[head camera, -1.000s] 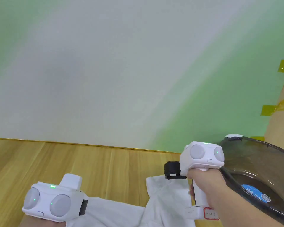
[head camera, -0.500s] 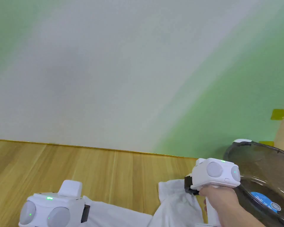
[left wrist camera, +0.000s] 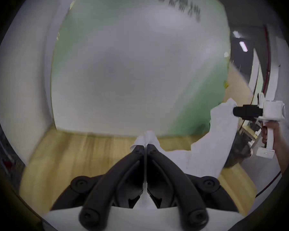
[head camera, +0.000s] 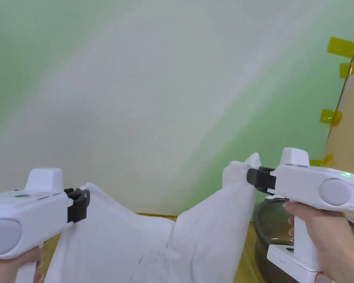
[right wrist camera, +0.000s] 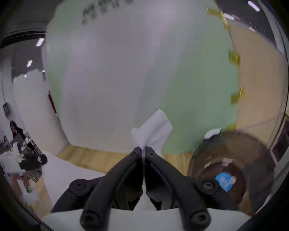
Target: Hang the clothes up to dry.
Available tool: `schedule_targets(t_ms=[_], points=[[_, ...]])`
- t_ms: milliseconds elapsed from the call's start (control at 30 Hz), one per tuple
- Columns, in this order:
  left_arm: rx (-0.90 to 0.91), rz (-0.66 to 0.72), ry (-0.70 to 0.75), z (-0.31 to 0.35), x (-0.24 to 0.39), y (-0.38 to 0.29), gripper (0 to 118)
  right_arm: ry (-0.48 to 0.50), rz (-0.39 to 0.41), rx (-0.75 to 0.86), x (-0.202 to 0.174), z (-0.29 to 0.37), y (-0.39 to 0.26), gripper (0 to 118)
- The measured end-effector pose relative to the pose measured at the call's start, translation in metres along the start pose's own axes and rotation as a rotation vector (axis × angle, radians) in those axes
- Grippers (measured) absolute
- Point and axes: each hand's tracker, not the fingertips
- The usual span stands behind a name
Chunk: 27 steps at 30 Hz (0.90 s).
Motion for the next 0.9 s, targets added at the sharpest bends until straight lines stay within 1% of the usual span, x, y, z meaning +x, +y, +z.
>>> schedule_targets(t_ms=[133,200,233,300,367,400,467,533,600,667,733,800,900], points=[[0.196,-0.029,0.002,0.069,0.010,0.073,3,0.029,0.062,0.163,-0.017,0.079,0.067,1],[0.306,-0.057,0.022,0.104,0.014,0.107,3,0.003,0.123,0.243,-0.030,0.120,0.098,2],[0.342,-0.079,0.041,0.119,0.016,0.122,3,-0.016,0.135,0.268,-0.034,0.136,0.112,2],[0.421,-0.095,0.054,0.148,0.019,0.152,3,-0.014,0.118,0.326,-0.036,0.168,0.141,2],[0.474,-0.089,0.061,0.173,0.022,0.179,3,-0.023,0.126,0.348,-0.039,0.192,0.167,2],[0.486,-0.108,0.071,0.183,0.024,0.193,3,-0.033,0.121,0.376,-0.041,0.205,0.180,2],[0.537,-0.110,0.091,0.201,0.029,0.216,3,-0.044,0.117,0.386,-0.044,0.219,0.202,2],[0.538,-0.125,0.106,0.212,0.035,0.238,3,-0.073,0.126,0.410,-0.050,0.232,0.220,2],[0.555,-0.120,0.125,0.220,0.038,0.255,3,-0.087,0.109,0.412,-0.051,0.239,0.235,2],[0.555,-0.128,0.166,0.219,0.038,0.268,3,-0.106,0.113,0.414,-0.056,0.243,0.245,2],[0.543,-0.120,0.176,0.217,0.035,0.277,3,-0.135,0.114,0.417,-0.057,0.242,0.254,2],[0.534,-0.095,0.185,0.212,0.029,0.281,3,-0.142,0.103,0.402,-0.058,0.241,0.261,2],[0.531,-0.125,0.232,0.202,0.029,0.280,3,-0.155,0.094,0.399,-0.059,0.239,0.268,2]])
